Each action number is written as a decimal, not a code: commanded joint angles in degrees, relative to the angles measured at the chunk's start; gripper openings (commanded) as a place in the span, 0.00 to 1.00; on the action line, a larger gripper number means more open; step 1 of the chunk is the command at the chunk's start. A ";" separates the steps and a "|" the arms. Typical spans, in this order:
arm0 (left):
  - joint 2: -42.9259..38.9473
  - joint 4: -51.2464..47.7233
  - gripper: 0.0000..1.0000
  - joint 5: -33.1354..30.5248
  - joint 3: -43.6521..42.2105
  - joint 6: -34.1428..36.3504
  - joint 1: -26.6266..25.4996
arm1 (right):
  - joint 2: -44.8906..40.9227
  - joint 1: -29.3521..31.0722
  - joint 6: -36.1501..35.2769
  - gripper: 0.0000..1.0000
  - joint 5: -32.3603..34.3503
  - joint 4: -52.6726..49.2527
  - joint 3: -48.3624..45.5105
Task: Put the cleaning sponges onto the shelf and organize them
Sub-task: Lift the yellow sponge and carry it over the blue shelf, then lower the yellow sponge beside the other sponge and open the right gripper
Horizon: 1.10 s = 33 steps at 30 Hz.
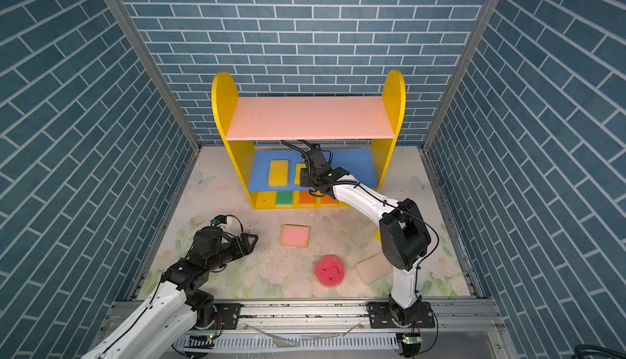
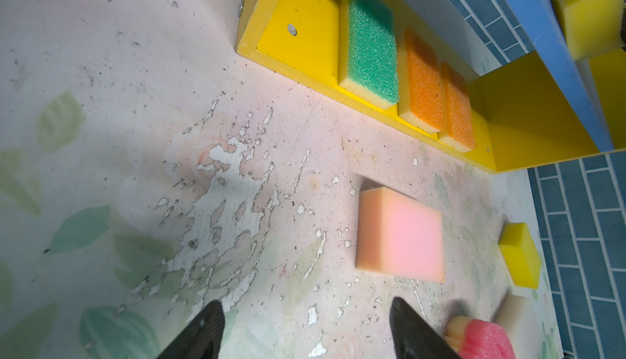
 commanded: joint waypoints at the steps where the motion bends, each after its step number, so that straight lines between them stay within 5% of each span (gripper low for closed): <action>1: -0.44 -0.16 0.78 -0.59 0.71 0.04 0.06 | 1.98 -0.64 -1.93 0.04 -0.63 -3.11 3.26; 12: -0.52 -0.17 0.78 -0.40 0.62 -0.22 0.02 | 2.17 -0.91 -3.77 0.22 -1.07 -5.16 5.15; 33: -0.05 0.37 0.78 0.53 0.75 -0.69 0.01 | -3.88 -1.00 0.04 0.31 -5.09 -1.15 0.42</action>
